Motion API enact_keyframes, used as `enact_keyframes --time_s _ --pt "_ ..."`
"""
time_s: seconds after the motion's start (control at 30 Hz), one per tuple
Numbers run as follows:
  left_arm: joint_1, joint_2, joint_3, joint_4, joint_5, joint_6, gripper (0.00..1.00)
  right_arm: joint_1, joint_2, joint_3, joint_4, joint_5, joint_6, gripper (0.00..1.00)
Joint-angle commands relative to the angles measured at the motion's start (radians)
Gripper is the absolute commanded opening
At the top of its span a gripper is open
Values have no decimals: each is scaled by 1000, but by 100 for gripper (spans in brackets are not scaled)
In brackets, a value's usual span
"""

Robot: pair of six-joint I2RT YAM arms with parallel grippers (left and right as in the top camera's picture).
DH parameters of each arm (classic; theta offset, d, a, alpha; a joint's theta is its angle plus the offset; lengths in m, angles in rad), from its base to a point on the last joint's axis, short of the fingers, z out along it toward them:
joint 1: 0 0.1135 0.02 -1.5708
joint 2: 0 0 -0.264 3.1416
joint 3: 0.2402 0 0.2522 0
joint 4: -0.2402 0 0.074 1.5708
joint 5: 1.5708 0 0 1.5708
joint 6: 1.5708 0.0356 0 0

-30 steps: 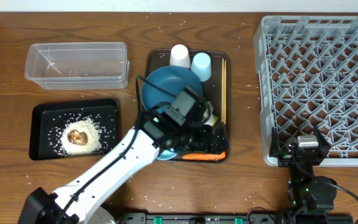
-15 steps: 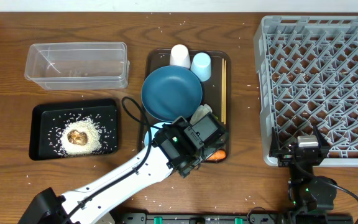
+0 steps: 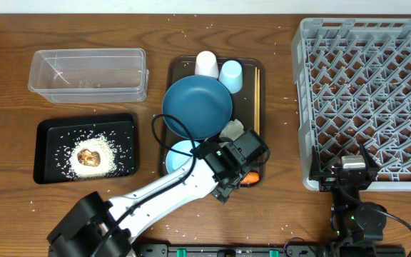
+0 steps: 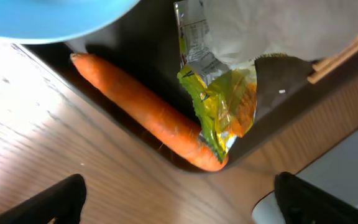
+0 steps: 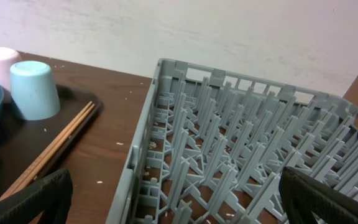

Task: Sort waste into correct bins and load items into the dishwasher rack
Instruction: 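Move the left gripper down to the white tissue beside the carrot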

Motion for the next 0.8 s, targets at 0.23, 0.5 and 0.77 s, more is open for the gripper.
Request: enact_keyframes --time_s 0.23,0.5,0.77 --pt "1 103 -5 49 -16 -94 98 -8 -6 -1 -5 6 4 99" --pt "1 147 -5 68 -16 -94 88 -8 -6 -1 -5 6 4 99" --pt "1 153 -5 68 -16 -84 86 -8 -6 -1 -5 6 4 99"
